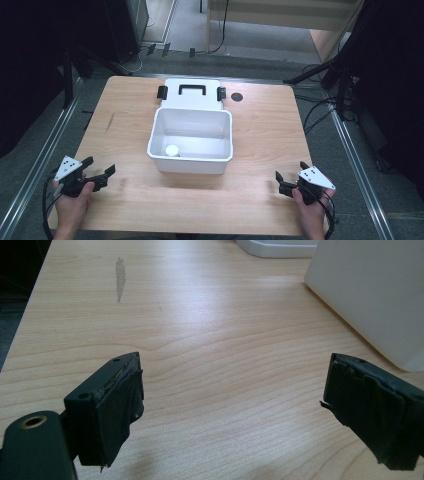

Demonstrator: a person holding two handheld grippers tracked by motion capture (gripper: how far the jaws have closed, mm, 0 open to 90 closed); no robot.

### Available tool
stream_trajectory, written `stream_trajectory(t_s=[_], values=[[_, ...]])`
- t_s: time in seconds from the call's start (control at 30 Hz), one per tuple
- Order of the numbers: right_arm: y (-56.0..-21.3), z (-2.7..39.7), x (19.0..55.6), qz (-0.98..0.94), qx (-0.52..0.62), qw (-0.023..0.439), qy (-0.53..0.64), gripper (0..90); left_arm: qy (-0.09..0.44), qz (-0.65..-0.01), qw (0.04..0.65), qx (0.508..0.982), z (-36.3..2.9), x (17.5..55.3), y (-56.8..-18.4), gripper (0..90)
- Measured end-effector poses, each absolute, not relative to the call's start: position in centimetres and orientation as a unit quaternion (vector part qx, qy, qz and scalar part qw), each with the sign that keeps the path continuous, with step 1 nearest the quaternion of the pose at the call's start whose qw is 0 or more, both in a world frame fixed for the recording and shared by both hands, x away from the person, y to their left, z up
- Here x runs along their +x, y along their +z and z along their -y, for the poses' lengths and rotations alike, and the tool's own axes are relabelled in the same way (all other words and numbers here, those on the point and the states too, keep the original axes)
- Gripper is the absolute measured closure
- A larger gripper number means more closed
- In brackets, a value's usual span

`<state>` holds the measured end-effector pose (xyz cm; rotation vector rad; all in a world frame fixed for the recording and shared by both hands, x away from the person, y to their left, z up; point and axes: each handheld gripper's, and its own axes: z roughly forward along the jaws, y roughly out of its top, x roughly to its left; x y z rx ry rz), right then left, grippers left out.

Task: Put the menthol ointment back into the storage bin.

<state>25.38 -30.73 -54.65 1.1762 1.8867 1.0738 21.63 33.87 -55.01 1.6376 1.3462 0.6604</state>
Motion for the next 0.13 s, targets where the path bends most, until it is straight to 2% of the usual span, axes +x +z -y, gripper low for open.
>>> stream_trajectory(t_s=[0.13], values=[[-54.65, 30.78, 25.36, -0.72, 0.451, 0.329, 0.413, 6.5, 0.271, -0.539, 0.436, 0.668, -33.58, 21.69, -55.05, 10.0]])
